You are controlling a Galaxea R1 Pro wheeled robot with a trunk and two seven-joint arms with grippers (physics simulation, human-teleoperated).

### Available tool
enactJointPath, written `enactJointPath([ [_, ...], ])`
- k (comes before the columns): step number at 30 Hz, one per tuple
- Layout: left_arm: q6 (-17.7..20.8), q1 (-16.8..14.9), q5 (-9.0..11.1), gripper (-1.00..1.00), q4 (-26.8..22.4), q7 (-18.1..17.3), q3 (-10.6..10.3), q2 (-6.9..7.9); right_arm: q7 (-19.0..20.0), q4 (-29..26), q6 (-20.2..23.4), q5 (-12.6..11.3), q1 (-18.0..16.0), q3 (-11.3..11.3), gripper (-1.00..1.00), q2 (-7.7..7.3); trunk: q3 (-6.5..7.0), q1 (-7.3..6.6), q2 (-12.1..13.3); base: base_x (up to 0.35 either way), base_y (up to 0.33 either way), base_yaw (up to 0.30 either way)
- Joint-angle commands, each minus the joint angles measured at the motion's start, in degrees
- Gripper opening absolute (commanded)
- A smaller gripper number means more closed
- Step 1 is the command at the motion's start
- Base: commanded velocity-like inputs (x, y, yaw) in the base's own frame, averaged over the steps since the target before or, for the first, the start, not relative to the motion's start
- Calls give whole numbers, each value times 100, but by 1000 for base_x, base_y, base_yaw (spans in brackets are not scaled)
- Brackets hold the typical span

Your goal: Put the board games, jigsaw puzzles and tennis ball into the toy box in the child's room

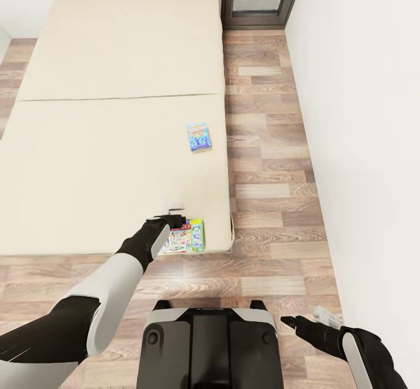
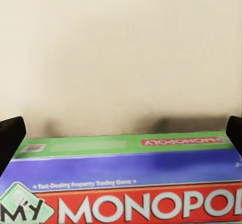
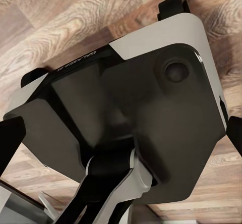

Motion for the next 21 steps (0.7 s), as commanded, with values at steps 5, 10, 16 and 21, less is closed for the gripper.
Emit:
enactJointPath([
  [5, 30, 0, 41, 100, -10, 33, -12, -1, 60, -4, 25, 45, -2, -11, 100, 1, -6, 3, -9, -33, 0, 0],
  [10, 30, 0, 41, 100, -10, 33, -12, -1, 62, -4, 25, 45, -2, -11, 100, 1, -6, 3, -9, -7, 0, 0],
  [16, 30, 0, 41, 100, -10, 33, -12, 0, 62, -4, 26, 45, -2, -11, 100, 1, -6, 3, -9, -1, 0, 0],
  [21, 30, 0, 41, 100, -10, 33, -12, 0, 62, -4, 26, 45, -2, -11, 100, 1, -6, 3, -9, 0, 0, 0],
])
